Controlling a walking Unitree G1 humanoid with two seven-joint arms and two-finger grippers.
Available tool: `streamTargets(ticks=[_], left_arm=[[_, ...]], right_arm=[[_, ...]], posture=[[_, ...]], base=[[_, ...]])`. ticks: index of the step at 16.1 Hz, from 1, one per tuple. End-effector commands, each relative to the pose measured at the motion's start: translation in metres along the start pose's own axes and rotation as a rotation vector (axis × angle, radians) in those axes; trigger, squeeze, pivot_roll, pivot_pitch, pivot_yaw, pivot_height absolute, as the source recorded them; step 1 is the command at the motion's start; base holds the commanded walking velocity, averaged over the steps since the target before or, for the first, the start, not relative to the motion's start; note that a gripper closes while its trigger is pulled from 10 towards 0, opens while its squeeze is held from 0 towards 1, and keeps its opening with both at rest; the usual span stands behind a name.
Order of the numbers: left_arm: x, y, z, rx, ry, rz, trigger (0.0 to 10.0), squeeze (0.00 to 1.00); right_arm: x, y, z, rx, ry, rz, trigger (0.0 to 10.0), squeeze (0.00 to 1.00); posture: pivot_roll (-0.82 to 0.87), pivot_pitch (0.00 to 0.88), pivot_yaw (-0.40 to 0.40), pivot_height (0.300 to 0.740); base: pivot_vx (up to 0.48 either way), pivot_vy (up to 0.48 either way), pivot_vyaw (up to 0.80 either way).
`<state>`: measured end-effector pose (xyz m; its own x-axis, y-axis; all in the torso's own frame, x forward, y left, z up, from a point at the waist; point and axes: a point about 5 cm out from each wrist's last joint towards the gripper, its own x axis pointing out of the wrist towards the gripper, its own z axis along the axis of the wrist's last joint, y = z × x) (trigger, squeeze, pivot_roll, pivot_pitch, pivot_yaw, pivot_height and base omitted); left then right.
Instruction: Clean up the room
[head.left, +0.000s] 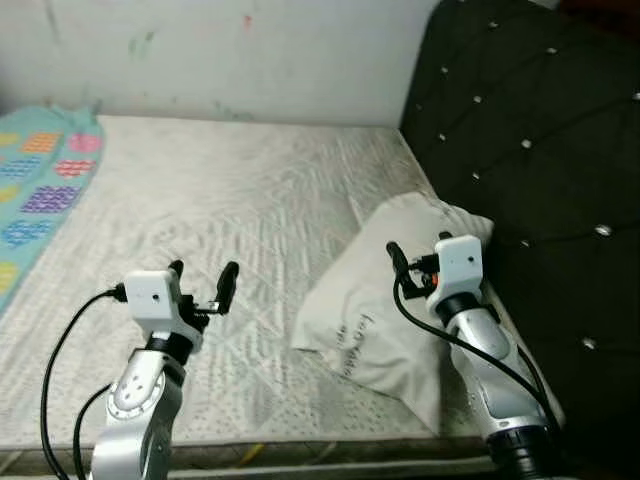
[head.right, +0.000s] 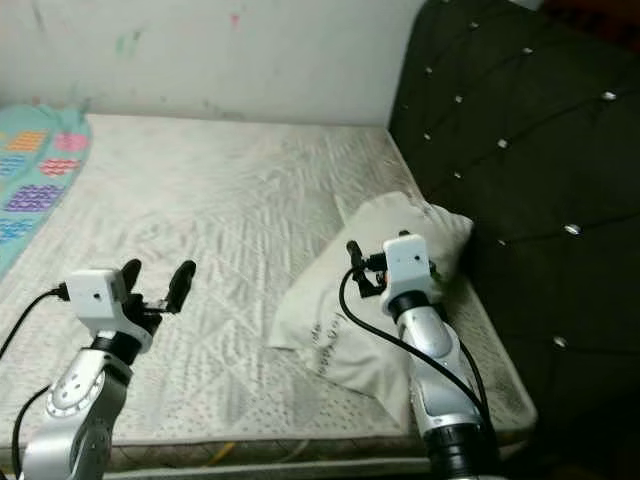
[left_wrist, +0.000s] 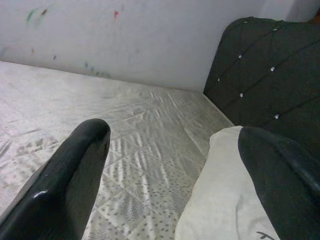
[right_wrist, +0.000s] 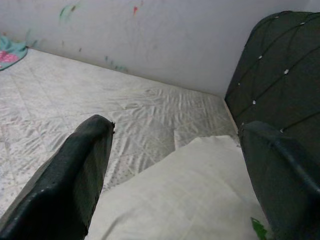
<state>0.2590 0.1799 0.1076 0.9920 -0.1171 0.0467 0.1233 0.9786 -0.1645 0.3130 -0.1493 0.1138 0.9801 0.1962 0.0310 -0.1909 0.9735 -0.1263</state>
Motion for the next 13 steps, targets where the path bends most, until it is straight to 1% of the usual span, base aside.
streamTargets(ticks=[1,7,9,13], left_arm=[[0.003,-0.0007,0.0,0.001,0.002,-0.004,10.0,0.0],[0.0054,0.0001,0.0001,0.008,0.003,-0.009,10.0,0.0],[0.0065,0.0004,0.0011,-0.011,-0.009,-0.008,10.0,0.0],[0.0081,-0.0001,0.002,-0.015,-0.015,-0.005,10.0,0.0]], right_arm=[[0.0012,-0.0022,0.0031,-0.011,-0.005,0.0,10.0,0.0],[0.0023,-0.0039,0.0041,-0.016,-0.011,-0.007,10.0,0.0],[0.0014,-0.0059,0.003,-0.018,-0.009,-0.011,10.0,0.0],[0.0021,-0.0049,0.0034,-0.017,-0.01,-0.009,10.0,0.0]], posture=[[-0.08,0.0,-0.043,0.74],[-0.09,0.0,-0.033,0.74],[-0.09,0.0,-0.033,0.74],[-0.09,0.0,-0.033,0.74]], base=[[0.0,-0.375,0.0],[0.0,-0.424,0.0],[0.0,0.0,0.0],[0.0,0.0,0.0]])
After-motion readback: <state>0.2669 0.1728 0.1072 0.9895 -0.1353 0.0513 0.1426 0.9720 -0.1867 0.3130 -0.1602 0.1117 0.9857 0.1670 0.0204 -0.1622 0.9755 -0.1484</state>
